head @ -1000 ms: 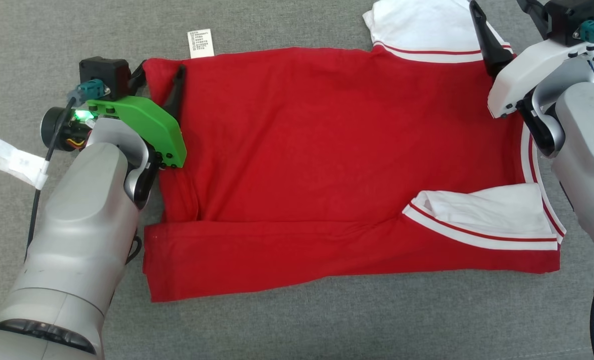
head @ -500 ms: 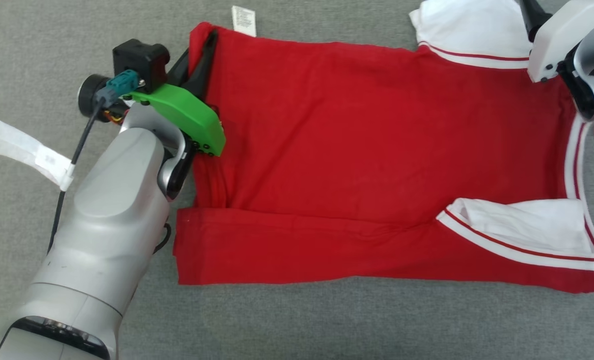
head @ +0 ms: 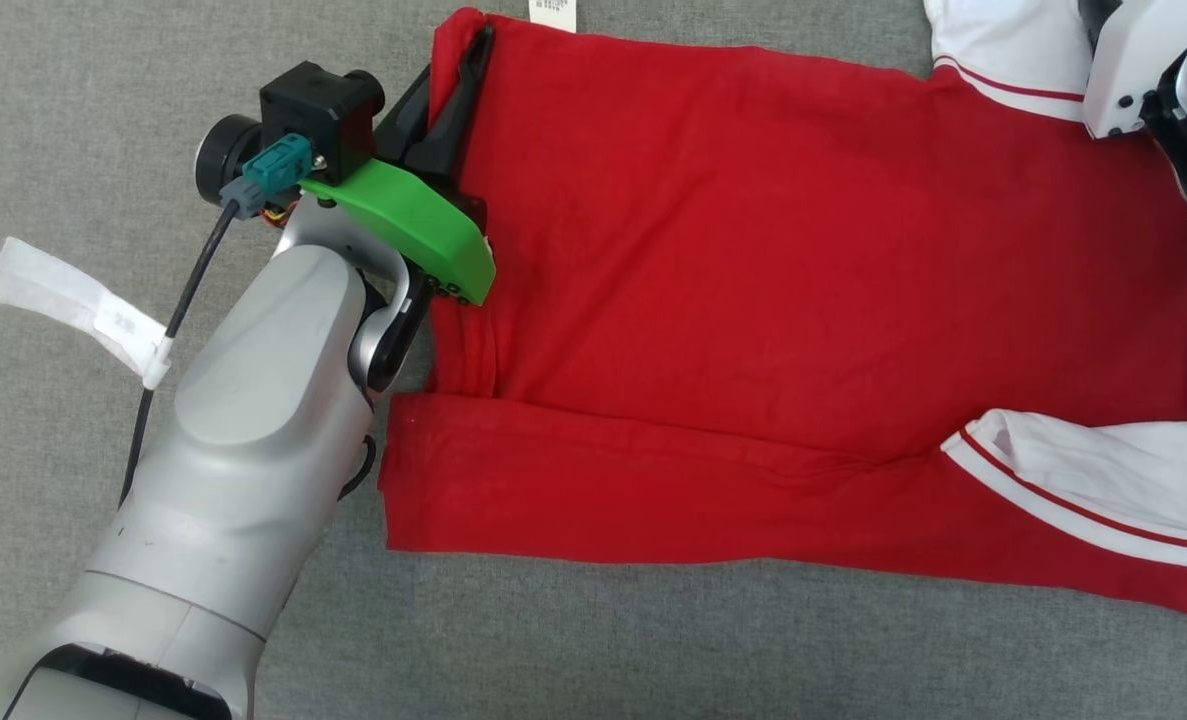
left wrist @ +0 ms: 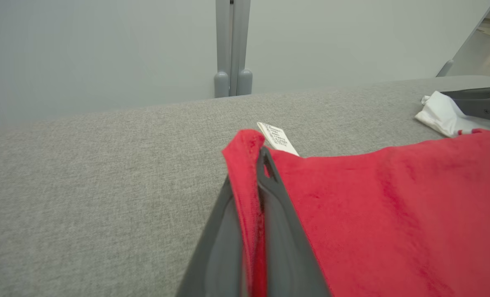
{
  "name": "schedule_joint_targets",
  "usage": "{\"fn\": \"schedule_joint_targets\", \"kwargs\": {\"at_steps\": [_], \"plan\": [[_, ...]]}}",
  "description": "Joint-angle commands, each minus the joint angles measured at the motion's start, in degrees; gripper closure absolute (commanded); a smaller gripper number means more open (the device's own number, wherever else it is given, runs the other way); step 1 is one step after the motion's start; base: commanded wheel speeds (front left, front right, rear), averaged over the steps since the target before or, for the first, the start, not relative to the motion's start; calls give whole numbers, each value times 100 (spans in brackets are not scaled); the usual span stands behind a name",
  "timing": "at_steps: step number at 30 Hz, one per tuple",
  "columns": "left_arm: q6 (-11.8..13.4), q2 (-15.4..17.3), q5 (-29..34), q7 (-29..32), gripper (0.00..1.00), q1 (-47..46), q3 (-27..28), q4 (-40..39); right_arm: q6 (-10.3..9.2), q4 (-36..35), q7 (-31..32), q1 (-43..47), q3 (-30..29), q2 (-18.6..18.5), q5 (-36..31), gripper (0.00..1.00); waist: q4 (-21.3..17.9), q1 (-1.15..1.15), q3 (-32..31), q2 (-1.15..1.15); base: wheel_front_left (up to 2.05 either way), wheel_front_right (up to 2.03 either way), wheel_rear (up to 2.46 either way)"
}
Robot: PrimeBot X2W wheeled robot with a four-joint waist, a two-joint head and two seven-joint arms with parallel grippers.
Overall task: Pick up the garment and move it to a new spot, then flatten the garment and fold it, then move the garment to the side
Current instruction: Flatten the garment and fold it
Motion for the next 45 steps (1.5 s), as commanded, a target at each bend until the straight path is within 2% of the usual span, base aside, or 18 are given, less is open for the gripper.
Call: {"fn": "schedule_joint_targets", "kwargs": {"at_steps": [1,5,12,20,26,32,39,45], "plan": [[-19,11,43,-13,100,69,51,-36,2,94,80,73,58,12,66,100,0,0,25,0,0,0,0],[-19,54,71,-13,100,102,116,-45,-3,94,-127,-15,74,-88,164,100,-73,0,-41,0,0,0,0],[-19,168,112,-13,100,268,252,64,-1,76,-910,35,90,-128,202,100,-317,0,-386,0,0,0,0],[-17,264,144,-8,100,514,373,15,-1,-637,-1494,668,202,-296,564,100,-581,0,-709,0,0,0,0],[-12,390,169,-7,100,759,504,-58,-1,-1784,-1611,1542,-70,-533,803,100,-770,0,-916,0,0,0,0],[10,475,205,-7,100,1033,655,-207,-1,-3363,-1606,2883,-1013,-618,589,100,-894,0,-1060,0,0,0,0],[12,539,255,-7,100,1295,825,-267,1,-4832,-1608,4543,-2052,-288,243,100,-951,0,-1176,0,0,0,0],[6,595,285,-7,100,1623,1001,-485,1,-5540,-1560,5507,-2500,51,83,100,-1000,0,-1279,0,0,0,0]]}}
